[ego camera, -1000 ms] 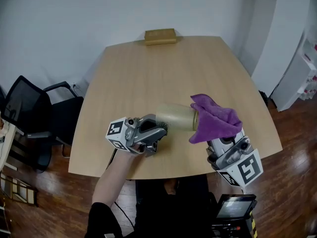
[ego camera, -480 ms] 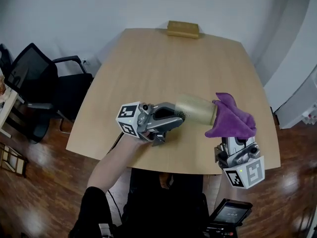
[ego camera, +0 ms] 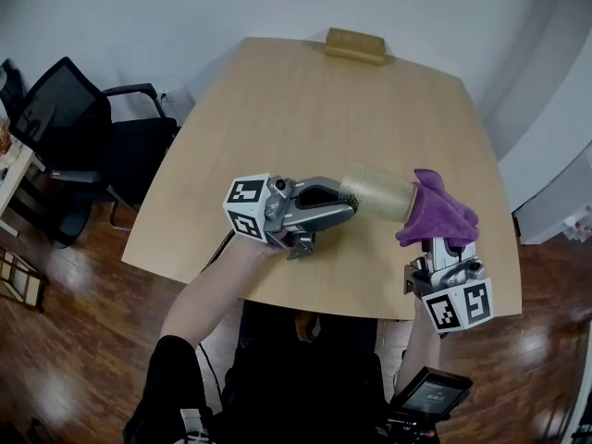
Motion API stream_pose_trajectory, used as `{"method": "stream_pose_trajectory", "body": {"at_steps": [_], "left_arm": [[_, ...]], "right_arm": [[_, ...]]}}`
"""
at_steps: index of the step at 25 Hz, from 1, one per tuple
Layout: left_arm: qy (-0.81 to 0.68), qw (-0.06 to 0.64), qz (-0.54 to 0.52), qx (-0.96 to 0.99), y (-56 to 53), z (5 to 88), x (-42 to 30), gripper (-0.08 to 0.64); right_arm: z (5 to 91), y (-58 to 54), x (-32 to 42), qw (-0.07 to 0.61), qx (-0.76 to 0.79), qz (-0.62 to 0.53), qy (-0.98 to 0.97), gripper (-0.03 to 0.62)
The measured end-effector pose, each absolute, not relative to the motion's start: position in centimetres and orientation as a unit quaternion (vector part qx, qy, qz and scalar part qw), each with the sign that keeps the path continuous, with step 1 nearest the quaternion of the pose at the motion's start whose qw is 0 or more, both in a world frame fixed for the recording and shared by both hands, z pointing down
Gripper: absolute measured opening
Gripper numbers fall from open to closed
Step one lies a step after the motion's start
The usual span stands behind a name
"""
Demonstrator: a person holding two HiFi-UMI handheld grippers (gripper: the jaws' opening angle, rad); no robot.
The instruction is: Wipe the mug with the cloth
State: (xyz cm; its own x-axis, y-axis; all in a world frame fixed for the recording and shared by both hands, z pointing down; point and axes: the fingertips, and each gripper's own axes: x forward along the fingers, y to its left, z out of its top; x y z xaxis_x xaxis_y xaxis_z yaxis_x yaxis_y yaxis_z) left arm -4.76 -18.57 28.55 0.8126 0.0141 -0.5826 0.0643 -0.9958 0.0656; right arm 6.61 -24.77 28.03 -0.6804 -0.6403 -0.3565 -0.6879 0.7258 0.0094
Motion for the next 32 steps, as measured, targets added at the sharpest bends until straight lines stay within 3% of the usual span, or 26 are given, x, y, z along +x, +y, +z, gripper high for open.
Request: {"method": "stream_pose_trajectory", "body": {"at_steps": [6,14,20,23,28,32], "left_arm": [[0.025,0.038,-0.302,0.952,-18.6,28.6,-5.0,0.043],[0.007,0.035,-0.315,0.948,-18.7,27.9,-5.2,0.043],[0.000,0.036,-0.310,0.950,-19.1,28.1,-4.9,0.043],[0.016,0.042,-0.307,0.951,-18.8,28.4,-4.6,0.044],[0.015,0.030,-0.310,0.950,-18.5,28.1,-4.8,0.043],[0.007,0.016,-0.289,0.957,-18.4,28.3,-4.6,0.043]], "right_arm": [[26.2,-22.5,4.0,0.175,-0.329,0.154,0.915,0.035],[29.2,-25.4,5.6,0.153,-0.356,0.075,0.919,0.035],[25.6,-22.2,5.5,0.193,-0.323,0.123,0.918,0.035],[26.9,-22.3,4.4,0.173,-0.327,0.134,0.919,0.034],[31.3,-26.4,5.6,0.125,-0.360,0.055,0.923,0.035],[29.2,-25.3,6.9,0.174,-0.354,0.057,0.917,0.035]]}}
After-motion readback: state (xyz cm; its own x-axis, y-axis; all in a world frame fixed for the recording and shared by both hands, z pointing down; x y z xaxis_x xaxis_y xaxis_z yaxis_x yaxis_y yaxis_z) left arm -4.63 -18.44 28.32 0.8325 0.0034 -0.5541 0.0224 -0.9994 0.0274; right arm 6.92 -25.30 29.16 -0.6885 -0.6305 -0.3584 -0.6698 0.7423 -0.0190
